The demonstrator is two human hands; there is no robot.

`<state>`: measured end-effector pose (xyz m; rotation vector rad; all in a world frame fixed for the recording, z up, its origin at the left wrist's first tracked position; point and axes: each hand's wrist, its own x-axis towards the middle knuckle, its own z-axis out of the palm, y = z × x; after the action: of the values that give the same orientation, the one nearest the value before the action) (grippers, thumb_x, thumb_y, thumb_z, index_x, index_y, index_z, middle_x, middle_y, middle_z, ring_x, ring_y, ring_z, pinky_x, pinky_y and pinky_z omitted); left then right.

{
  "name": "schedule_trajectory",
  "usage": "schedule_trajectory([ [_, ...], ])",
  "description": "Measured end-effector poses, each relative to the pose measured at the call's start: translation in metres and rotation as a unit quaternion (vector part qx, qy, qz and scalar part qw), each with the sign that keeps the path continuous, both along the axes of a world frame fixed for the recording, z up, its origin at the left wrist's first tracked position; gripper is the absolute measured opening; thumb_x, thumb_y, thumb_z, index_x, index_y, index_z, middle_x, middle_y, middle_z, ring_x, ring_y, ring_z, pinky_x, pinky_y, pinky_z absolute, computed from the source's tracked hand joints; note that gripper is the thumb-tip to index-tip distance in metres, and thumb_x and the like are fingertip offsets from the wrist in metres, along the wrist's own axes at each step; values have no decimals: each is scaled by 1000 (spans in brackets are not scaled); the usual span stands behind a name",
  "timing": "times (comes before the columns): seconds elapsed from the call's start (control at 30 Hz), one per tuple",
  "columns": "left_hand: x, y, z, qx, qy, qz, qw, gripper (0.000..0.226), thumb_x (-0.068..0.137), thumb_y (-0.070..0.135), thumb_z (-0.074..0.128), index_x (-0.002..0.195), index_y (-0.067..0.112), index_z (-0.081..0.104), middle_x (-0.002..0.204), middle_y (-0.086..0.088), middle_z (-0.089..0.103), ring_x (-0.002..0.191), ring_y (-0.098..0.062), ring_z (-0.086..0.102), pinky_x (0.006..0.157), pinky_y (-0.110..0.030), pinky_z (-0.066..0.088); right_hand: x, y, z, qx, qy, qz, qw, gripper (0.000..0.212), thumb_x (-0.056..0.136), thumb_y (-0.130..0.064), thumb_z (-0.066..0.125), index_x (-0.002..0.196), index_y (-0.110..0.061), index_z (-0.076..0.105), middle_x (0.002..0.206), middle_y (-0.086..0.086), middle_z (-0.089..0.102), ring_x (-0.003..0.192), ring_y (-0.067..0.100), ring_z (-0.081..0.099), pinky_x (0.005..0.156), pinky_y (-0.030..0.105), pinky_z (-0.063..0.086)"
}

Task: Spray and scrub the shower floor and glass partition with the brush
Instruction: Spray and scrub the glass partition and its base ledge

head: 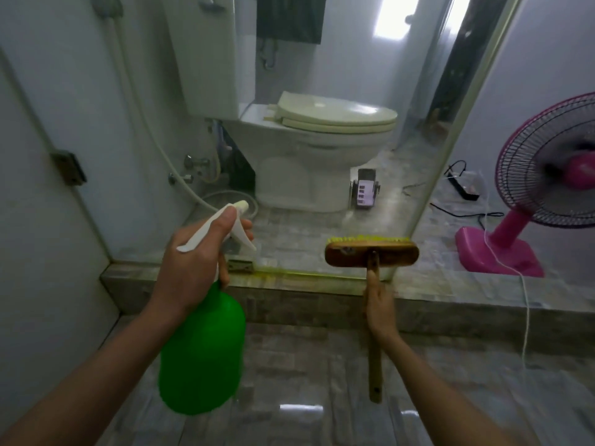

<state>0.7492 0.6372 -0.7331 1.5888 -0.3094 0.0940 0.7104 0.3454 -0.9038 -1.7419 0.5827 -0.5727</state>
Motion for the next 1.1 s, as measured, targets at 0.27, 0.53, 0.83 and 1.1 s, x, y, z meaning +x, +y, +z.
schedule_trajectory([
  [0.27,-3,-3,36,-16,-15,-22,1000,33,92,58,56,85,39,81,97,1,80,54,-32,61,39,-25,45,62,34,201,-95,-118,56,987,56,94,-58,36,64,-12,44,50,2,32,42,16,33,40,27,27],
  [0.53,1,19,70,-41,-37,35,998,32,98,49,54,86,33,79,97,-1,80,50,-34,56,41,-26,44,44,65,107,-49,-49,47,996,57,84,-68,33,57,-19,40,50,-1,36,44,13,34,45,26,28],
  [0.83,18,59,91,-38,-25,92,995,42,105,35,51,75,37,81,97,-2,80,61,-45,60,37,-26,43,121,144,291,-106,-228,110,962,59,97,-49,37,69,-1,55,59,18,48,53,16,46,50,26,34],
  [1.1,32,96,91,-40,-27,129,990,35,104,38,51,96,20,80,99,-4,80,42,-24,53,38,-23,42,87,155,140,-44,-90,124,987,50,88,-58,36,61,-18,44,50,-4,38,39,3,32,42,23,28],
])
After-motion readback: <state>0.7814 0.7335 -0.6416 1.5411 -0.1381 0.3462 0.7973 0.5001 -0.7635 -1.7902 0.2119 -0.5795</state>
